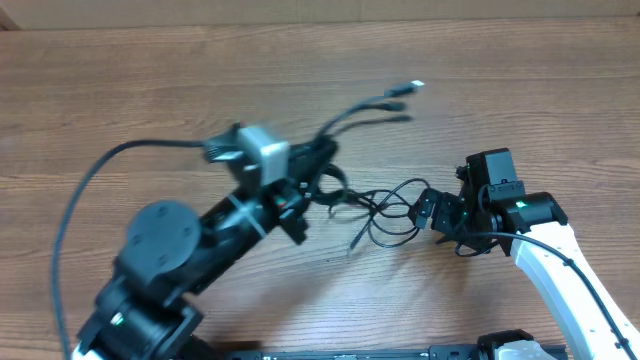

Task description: Untangle cables

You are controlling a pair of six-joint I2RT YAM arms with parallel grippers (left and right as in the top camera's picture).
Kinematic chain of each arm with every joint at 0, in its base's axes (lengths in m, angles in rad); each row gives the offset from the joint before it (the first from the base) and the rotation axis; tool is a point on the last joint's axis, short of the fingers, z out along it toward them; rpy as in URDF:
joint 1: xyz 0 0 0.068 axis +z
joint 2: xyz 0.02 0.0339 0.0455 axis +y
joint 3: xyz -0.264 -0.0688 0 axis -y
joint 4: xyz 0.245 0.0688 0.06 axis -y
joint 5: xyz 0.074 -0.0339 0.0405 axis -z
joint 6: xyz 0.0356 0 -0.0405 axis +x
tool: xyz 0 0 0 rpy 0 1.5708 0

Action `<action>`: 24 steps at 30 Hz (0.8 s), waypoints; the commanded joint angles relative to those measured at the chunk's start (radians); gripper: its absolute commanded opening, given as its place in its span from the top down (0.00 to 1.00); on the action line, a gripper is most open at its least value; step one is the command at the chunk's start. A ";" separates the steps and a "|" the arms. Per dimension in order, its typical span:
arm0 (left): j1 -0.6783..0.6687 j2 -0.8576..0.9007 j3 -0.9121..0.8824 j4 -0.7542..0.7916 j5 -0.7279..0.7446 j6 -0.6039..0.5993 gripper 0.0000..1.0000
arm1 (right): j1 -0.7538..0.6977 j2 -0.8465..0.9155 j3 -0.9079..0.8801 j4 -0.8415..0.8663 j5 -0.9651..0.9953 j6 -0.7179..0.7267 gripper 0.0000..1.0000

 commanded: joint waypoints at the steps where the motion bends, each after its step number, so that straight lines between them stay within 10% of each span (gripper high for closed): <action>1: 0.048 -0.078 0.023 -0.011 -0.125 0.020 0.96 | -0.002 0.003 0.003 -0.004 0.069 0.015 0.00; 18: 0.158 -0.187 0.023 -0.227 -0.352 -0.011 0.96 | -0.002 0.003 0.003 -0.051 0.153 0.187 0.00; 24: 0.158 -0.176 0.022 -0.326 -0.335 -0.056 0.96 | -0.001 -0.010 0.003 0.047 -0.142 -0.103 0.00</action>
